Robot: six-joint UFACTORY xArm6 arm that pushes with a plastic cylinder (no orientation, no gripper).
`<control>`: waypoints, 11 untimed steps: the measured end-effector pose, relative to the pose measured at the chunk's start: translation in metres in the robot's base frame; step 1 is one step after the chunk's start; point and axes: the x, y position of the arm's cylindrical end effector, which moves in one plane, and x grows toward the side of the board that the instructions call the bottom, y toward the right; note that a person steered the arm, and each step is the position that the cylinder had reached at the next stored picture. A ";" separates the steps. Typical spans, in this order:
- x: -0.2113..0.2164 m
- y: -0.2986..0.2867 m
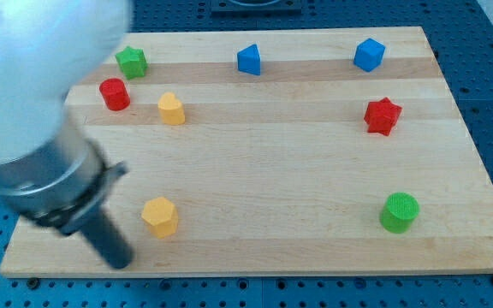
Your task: Place your arm below the yellow hexagon
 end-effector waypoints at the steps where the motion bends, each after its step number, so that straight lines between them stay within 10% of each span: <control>1: -0.006 0.006; 5: -0.174 0.006; 7: 0.010 0.006; 11: -0.052 0.061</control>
